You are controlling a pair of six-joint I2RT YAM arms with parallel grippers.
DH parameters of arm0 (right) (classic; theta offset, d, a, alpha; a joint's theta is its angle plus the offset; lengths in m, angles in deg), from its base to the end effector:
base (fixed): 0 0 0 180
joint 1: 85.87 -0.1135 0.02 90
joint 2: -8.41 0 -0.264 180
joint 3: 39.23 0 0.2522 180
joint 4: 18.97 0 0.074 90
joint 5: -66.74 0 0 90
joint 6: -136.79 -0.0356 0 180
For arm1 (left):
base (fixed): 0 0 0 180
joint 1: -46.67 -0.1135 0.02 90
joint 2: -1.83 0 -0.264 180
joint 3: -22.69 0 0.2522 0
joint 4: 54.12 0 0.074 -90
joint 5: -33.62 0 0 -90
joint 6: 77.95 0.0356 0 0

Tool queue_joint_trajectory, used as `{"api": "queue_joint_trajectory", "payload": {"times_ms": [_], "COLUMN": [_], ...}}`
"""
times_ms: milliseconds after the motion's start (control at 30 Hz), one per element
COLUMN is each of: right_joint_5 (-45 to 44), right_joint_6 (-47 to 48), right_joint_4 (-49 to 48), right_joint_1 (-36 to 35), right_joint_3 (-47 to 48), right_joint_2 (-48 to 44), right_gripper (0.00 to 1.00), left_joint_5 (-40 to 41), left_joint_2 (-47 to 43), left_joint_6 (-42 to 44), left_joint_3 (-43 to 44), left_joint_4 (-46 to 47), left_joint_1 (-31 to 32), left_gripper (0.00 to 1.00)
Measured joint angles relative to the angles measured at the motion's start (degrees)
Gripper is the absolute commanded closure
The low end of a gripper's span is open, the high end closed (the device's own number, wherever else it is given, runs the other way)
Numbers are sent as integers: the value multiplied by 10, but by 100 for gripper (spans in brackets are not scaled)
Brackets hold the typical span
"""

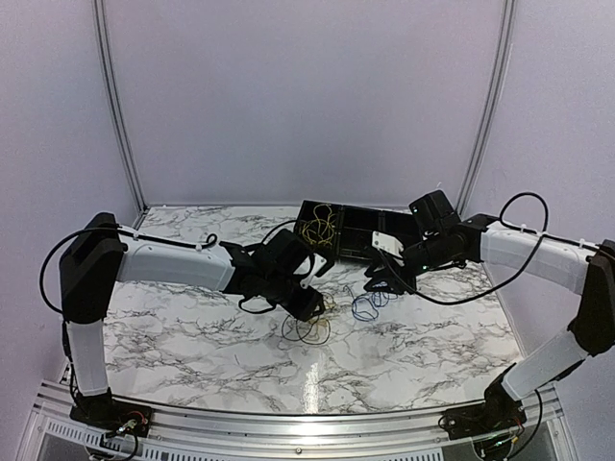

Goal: Untangle the cables

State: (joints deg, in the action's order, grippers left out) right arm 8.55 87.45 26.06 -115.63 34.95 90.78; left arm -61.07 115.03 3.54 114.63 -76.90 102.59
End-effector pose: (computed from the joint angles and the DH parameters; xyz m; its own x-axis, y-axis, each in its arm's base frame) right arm 0.2485 0.1637 0.2557 -0.0741 -0.6802 -0.7293 -0.9809 0.1818 -0.0699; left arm 0.2429 -0.3642 0.1886 -0.5123 0.4940 -0.7025 0.7913 0.5894 -0.1626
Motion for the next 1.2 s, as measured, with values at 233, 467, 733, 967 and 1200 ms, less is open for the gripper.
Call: {"api": "queue_joint_trajectory", "payload": {"times_ms": [233,467,733,967,1200], "right_joint_5": [-5,-7,-9,-14,-10], "right_joint_6": [-1,-1,-2,-2,-4], "right_joint_4": [-5,-8,-8,-8,-7], "right_joint_1": [8,11,11,11,11], "right_joint_3": [0,0,1,2,6], "right_joint_2": [0,6,20,20,20], "right_gripper": [61,61,61,62,60], "left_joint_5": [-5,-13,-36,-52,-53], "left_joint_2": [-15,-87,-37,21,15], "left_joint_6": [36,55,75,92,101], "left_joint_3": [-12,-49,-25,13,16], "left_joint_4": [-18,-21,-25,-30,-34], "left_joint_1": [0,-8,-23,-24,-31], "left_gripper": [40,53,55,86,98]}}
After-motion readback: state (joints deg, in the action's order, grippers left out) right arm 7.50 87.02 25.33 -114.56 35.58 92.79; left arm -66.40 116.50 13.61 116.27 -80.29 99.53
